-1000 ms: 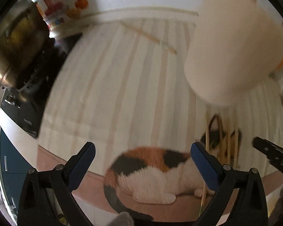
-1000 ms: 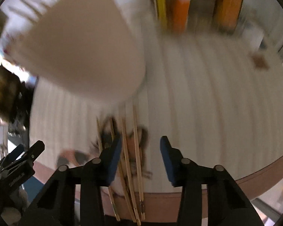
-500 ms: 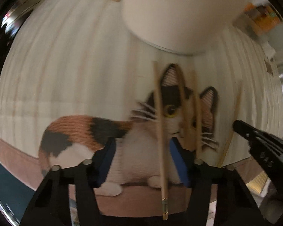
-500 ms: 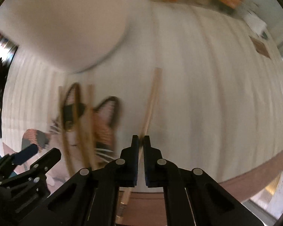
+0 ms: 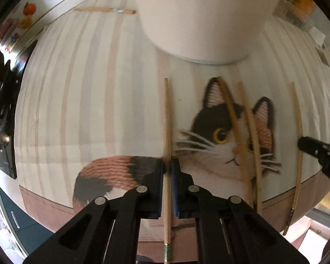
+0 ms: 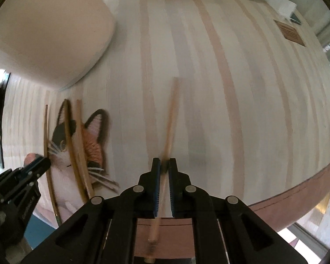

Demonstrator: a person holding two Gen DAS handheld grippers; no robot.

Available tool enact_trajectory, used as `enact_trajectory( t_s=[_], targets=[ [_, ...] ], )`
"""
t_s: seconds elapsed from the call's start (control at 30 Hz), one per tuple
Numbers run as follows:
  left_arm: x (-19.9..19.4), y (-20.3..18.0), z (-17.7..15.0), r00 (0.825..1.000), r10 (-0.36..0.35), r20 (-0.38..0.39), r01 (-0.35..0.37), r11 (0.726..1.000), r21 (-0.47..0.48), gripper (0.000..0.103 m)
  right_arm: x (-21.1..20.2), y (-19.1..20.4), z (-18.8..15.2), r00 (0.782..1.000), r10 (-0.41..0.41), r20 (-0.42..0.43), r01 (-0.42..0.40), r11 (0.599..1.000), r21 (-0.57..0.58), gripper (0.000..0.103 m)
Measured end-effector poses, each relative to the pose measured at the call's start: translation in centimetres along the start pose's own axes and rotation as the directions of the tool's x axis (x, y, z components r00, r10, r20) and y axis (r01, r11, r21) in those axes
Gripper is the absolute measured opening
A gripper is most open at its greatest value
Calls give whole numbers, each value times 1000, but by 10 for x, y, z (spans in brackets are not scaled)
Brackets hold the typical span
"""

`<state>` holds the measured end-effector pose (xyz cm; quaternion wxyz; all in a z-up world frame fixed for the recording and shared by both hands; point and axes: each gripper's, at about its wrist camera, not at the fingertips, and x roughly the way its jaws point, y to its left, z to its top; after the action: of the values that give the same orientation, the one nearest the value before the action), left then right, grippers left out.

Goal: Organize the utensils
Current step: 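Grasp a chopstick on the cat mat with the left tool while the right tool grasps another, then lift both chopsticks and carry them over the pink holder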

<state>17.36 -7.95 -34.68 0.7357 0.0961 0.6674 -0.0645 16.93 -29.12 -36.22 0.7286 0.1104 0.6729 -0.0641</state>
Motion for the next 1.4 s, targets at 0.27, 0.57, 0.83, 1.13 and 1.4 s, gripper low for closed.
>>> enact_trajectory(
  t_s=[0.27, 0.57, 0.83, 1.13, 1.4],
  targets=[
    [7, 35, 3, 998, -55, -13, 54, 996, -72, 5, 1, 19, 8, 998, 27, -58, -33, 995, -97, 7],
    [0, 41, 13, 998, -65, -8, 64, 993, -95, 6, -1, 28, 18, 997, -52, -52, 44, 990, -137, 7],
    [-2, 34, 18, 998, -57, 7, 57, 994, -88, 7, 2, 57, 7, 994, -100, -45, 91, 981, -171, 8],
    [-4, 35, 25, 999, -37, 22, 39, 994, -101, 5, 10, 72, -2, 992, -122, -7, 119, 979, -167, 7],
    [-51, 62, 23, 987, 16, 157, 9, 987, -158, 4, -21, 66, -12, 991, -70, 111, 80, 993, -90, 7]
  ],
)
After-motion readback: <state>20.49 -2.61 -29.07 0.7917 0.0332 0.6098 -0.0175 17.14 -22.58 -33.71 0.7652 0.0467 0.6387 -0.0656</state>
